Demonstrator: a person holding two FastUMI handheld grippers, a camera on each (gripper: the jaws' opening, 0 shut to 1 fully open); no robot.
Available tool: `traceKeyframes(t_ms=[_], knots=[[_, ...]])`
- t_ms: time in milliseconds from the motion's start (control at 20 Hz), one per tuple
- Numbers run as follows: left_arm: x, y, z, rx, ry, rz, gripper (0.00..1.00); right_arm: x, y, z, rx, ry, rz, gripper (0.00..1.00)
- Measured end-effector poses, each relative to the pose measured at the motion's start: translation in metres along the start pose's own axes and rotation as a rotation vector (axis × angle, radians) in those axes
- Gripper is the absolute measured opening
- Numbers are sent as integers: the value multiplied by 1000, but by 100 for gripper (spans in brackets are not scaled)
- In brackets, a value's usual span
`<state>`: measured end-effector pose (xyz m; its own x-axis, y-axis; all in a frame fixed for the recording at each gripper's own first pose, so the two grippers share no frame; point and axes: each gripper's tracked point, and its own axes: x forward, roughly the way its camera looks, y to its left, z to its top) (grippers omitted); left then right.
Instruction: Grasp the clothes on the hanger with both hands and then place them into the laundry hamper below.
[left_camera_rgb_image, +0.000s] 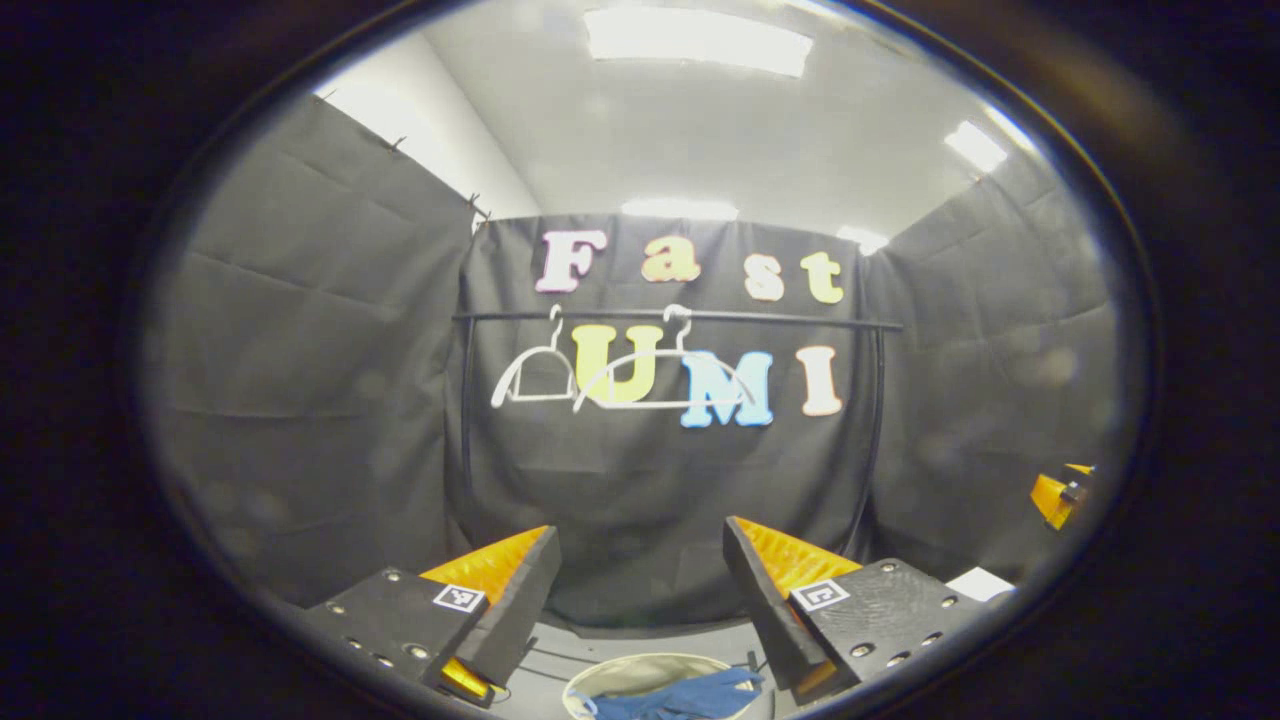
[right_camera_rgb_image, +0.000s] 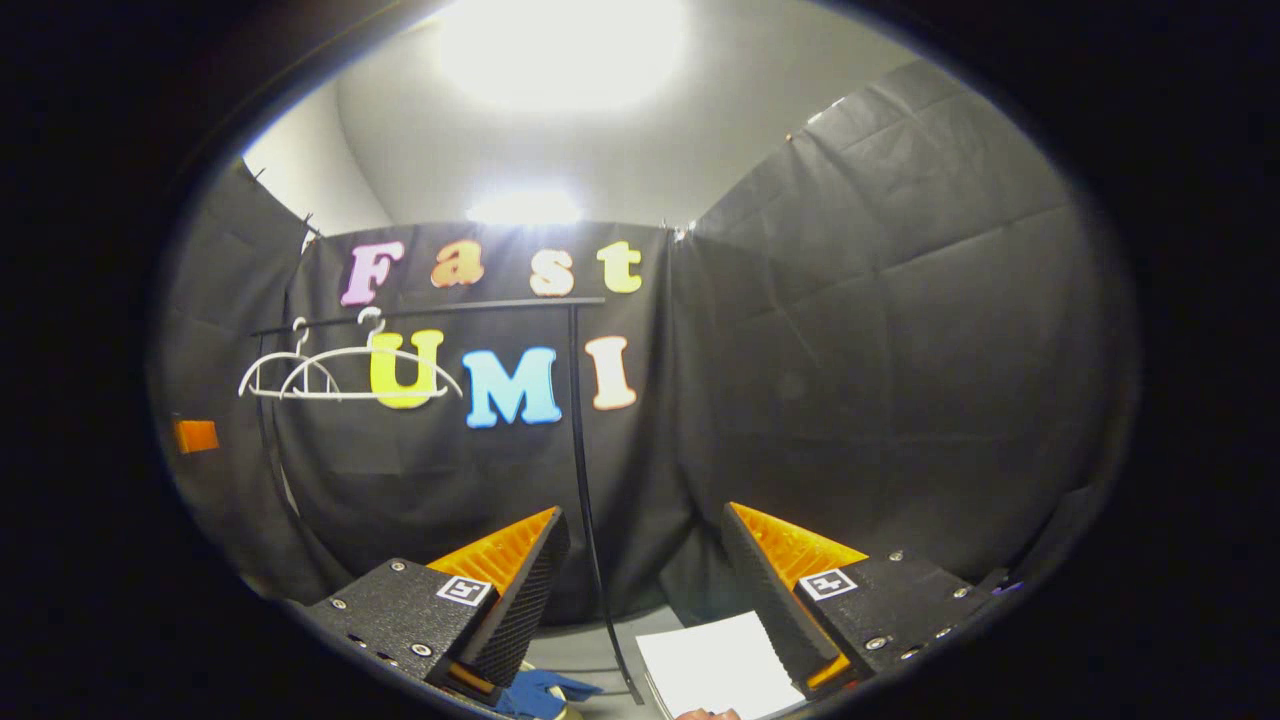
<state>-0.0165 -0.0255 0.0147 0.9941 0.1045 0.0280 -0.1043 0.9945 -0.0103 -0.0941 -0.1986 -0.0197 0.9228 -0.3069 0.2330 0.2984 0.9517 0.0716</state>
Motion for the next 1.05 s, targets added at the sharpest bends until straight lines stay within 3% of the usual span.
traceKeyframes(t_ms=[50,100,250,300,400,550,600,650,750,1050], knots=[[0,-2,5,-7,-8,-12,94,-2,7,10,14,-33,-3,91],[1,0,8,-18,-10,-19,94,-3,10,13,17,-53,-10,95],[-3,3,7,-37,-29,-37,94,-5,23,13,9,-72,-20,91],[0,10,5,-39,-26,-35,94,-5,27,11,11,-70,-27,95],[15,27,0,-44,-14,-32,94,-6,31,6,16,-65,-39,91],[20,30,7,-52,-26,-51,94,-8,39,9,-7,-84,-50,91],[20,30,8,-47,-27,-61,93,-10,41,9,-26,-88,-52,95],[22,31,9,-38,-26,-65,93,-11,43,6,-44,-79,-51,91],[28,34,4,-24,-13,-56,93,-12,55,-1,-52,-48,-31,95],[26,36,-3,-38,16,-54,94,-8,79,4,-52,-34,18,95]])
